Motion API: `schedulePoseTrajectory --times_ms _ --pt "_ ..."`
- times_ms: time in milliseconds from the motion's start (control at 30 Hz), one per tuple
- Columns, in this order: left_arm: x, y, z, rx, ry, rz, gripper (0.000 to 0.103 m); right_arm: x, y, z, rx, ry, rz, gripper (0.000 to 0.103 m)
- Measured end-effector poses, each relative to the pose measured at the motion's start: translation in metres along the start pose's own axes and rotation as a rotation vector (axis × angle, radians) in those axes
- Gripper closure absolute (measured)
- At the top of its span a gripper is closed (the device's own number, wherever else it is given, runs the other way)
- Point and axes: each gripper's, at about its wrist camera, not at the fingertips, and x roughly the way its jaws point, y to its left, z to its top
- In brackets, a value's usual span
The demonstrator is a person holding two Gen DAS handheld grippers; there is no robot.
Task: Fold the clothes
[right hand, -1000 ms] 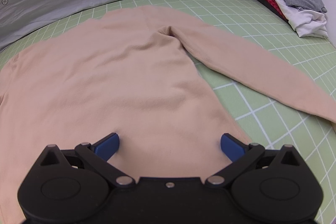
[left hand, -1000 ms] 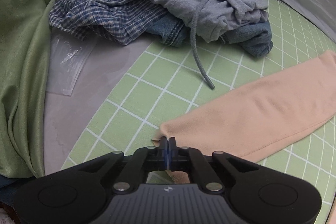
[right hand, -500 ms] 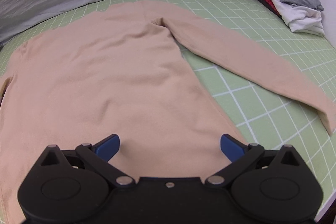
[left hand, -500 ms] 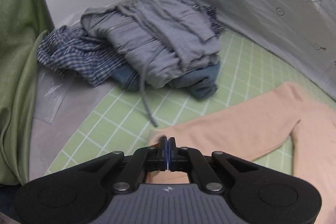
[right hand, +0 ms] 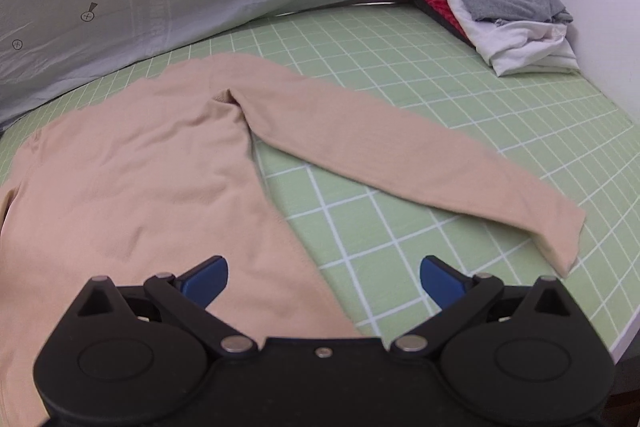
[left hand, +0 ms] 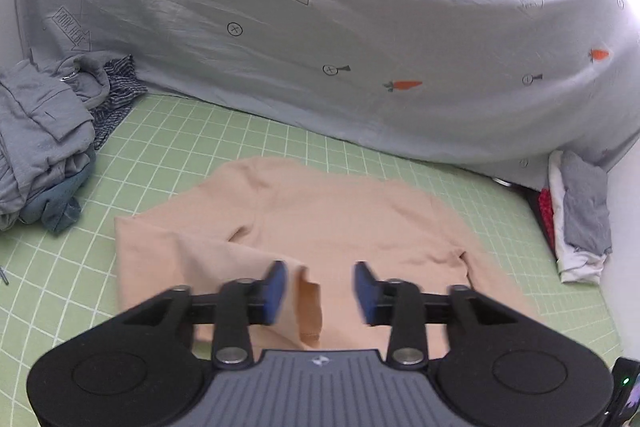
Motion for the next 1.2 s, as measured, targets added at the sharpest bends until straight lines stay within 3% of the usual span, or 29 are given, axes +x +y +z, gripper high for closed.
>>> schedulePoseTrajectory --times_ms 33,133,333,567,667,867,933,1000,1100,1200 --pt "0.002 -0.002 -0.004 0.01 0.01 0.034 0.021 0.0 0.0 0.002 -0.008 -0.002 0.004 0.0" --pt "0.003 0.011 -0.015 -0.02 0.052 0.132 0.02 -0.001 0.011 0.009 -0.031 -0.024 0.031 0.0" --pt "0.002 0.053 -0.024 -0.067 0.116 0.252 0.017 -0.005 0.057 0.021 -0.085 -0.031 0.109 0.0" --pt "0.001 0.098 -0.028 -0.059 0.157 0.302 0.012 -0.006 0.146 0.019 -0.186 -0.006 0.208 0.003" --pt "0.005 0.116 -0.027 -0.05 0.176 0.301 0.004 -0.002 0.186 0.016 -0.197 0.019 0.263 0.008" --pt "0.023 0.14 -0.014 -0.038 0.18 0.284 0.0 0.011 0.25 0.01 -0.26 0.083 0.356 0.021" --pt "0.03 0.143 -0.01 -0.021 0.184 0.281 0.0 0.015 0.263 0.008 -0.29 0.101 0.376 0.03" --pt "0.035 0.142 -0.006 0.003 0.196 0.285 0.0 0.017 0.27 0.007 -0.315 0.111 0.38 0.049" --pt "0.041 0.14 -0.006 0.018 0.208 0.273 0.0 0.02 0.277 0.004 -0.359 0.124 0.388 0.067" --pt "0.046 0.135 -0.007 0.029 0.22 0.252 0.0 0.021 0.28 0.0 -0.422 0.121 0.371 0.077"
